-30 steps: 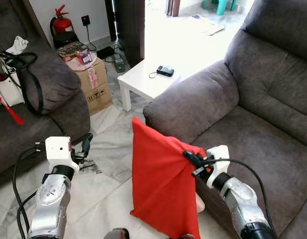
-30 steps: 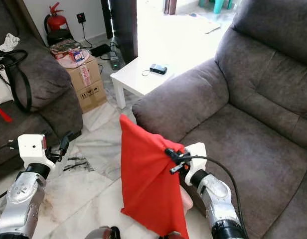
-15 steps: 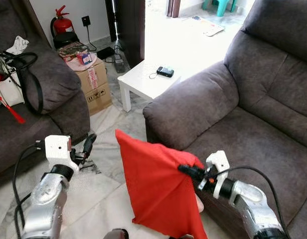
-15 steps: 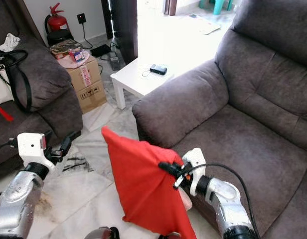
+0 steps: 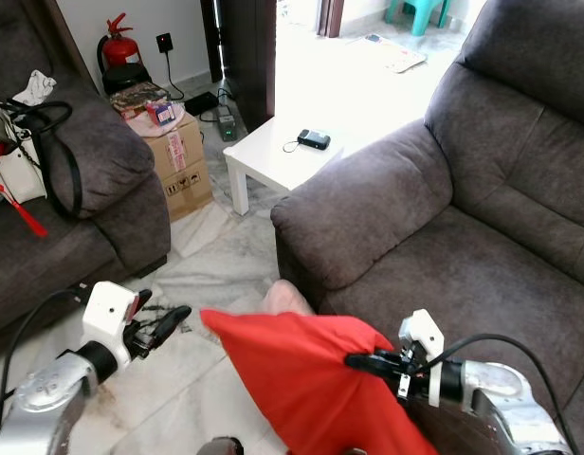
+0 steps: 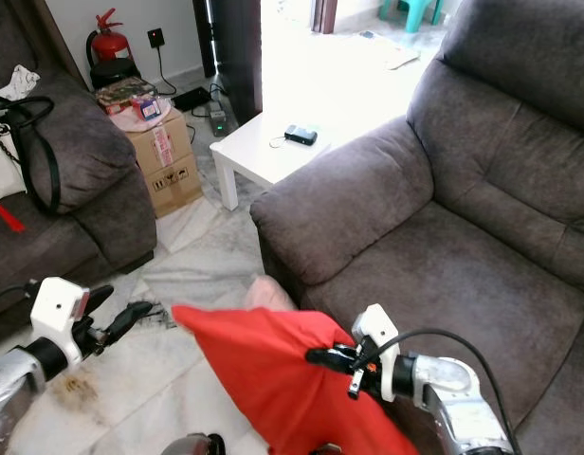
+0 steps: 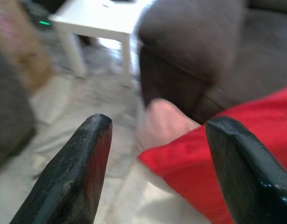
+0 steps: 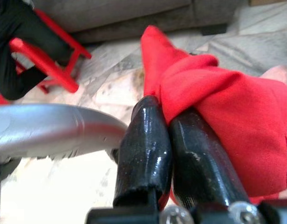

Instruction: Move the pillow to the sofa from floor

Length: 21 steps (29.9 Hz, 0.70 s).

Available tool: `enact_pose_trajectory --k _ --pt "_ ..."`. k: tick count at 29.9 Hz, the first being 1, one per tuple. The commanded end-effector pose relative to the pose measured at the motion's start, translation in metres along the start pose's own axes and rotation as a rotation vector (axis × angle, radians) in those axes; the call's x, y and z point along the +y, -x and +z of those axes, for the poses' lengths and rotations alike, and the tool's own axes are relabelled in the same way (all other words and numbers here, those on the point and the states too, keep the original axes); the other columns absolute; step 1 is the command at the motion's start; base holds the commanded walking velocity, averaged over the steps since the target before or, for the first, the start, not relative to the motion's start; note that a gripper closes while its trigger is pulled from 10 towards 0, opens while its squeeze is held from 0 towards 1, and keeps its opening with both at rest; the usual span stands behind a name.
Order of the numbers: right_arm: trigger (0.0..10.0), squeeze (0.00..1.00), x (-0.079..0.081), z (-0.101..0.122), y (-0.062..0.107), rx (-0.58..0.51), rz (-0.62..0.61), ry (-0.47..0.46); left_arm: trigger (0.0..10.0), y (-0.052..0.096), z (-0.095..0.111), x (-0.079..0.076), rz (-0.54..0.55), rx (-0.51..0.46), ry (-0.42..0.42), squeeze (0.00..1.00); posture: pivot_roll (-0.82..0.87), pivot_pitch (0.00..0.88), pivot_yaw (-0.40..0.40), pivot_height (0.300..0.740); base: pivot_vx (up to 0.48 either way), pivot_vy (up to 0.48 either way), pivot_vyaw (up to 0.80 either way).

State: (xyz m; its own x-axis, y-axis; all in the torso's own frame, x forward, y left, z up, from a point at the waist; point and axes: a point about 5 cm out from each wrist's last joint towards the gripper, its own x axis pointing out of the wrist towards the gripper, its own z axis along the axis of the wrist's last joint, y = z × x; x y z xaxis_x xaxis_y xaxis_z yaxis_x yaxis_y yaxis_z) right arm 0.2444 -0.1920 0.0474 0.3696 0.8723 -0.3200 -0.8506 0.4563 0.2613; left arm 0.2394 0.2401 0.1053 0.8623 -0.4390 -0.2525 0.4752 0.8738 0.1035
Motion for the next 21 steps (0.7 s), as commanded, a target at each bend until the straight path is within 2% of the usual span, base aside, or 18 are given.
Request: enact_pose_trajectory --k 1,4,5,6,7,12,13,16,19,21 --pt "10.0 0.00 0.005 0.018 0.000 -0.046 0.071 0.089 10.0 0.002 -0.004 -0.008 -0.075 0.041 0.001 0.00 0.22 0.111 -0.054 0.740 0.000 0.000 0.00" --pt "10.0 0.00 0.007 0.016 0.002 -0.036 0.095 0.086 10.0 0.006 -0.008 -0.011 -0.141 0.087 0.014 0.00 0.22 0.111 -0.054 0.740 0.000 0.000 0.00" --pt "10.0 0.00 0.011 0.017 0.003 -0.033 0.129 0.087 10.0 0.008 -0.011 -0.014 -0.200 0.123 0.014 0.00 0.21 0.104 -0.055 0.740 0.000 0.000 0.00" --pt "10.0 0.00 0.011 0.017 0.003 -0.033 0.129 0.087 10.0 0.008 -0.011 -0.014 -0.200 0.123 0.014 0.00 0.21 0.104 -0.055 0.740 0.000 0.000 0.00" --pt "10.0 0.00 0.015 0.019 0.004 -0.033 0.165 0.090 10.0 0.012 -0.014 -0.018 -0.279 0.181 -0.011 0.00 0.21 0.100 -0.056 0.740 0.000 0.000 0.00" --pt "10.0 0.00 0.020 0.023 0.004 -0.050 0.222 0.103 10.0 0.017 -0.020 -0.025 -0.429 0.285 -0.075 0.00 0.21 0.091 -0.058 0.740 0.000 0.000 0.00" --pt "10.0 0.00 0.022 0.025 0.003 -0.055 0.243 0.111 10.0 0.020 -0.023 -0.028 -0.487 0.324 -0.099 0.00 0.21 0.091 -0.060 0.740 0.000 0.000 0.00" --pt "10.0 0.00 0.023 0.029 0.000 -0.064 0.257 0.115 10.0 0.025 -0.028 -0.029 -0.558 0.397 -0.136 0.00 0.21 0.090 -0.062 0.740 0.000 0.000 0.00" --pt "10.0 0.00 0.025 0.032 0.000 -0.063 0.284 0.126 10.0 0.028 -0.037 -0.024 -0.591 0.489 -0.268 0.00 0.22 0.094 -0.063 0.740 0.000 0.000 0.00" --pt "10.0 0.00 0.028 0.036 0.000 -0.073 0.308 0.136 10.0 0.024 -0.041 -0.018 -0.570 0.514 -0.355 0.00 0.21 0.096 -0.062 0.740 0.000 0.000 0.00"
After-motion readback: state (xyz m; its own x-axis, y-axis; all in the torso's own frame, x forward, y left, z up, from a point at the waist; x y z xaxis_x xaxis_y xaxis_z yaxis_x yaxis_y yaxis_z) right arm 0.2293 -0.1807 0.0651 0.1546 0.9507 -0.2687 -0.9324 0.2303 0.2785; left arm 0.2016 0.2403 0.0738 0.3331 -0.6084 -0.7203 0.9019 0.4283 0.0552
